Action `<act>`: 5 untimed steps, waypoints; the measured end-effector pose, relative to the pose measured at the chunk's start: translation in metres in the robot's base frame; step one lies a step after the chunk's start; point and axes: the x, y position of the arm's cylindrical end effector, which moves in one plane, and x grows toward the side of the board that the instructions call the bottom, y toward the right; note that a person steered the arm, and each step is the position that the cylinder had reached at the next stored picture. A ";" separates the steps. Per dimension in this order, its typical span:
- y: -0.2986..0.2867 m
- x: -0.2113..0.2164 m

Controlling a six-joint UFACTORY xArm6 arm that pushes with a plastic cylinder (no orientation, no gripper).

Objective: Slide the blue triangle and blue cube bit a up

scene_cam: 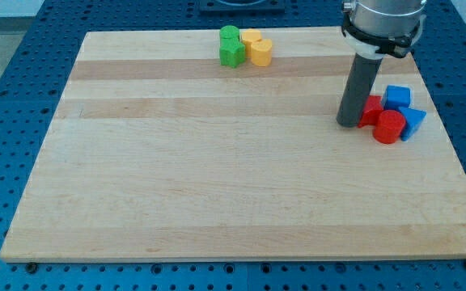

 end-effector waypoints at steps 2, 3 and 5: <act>-0.013 0.005; -0.034 0.036; 0.008 0.079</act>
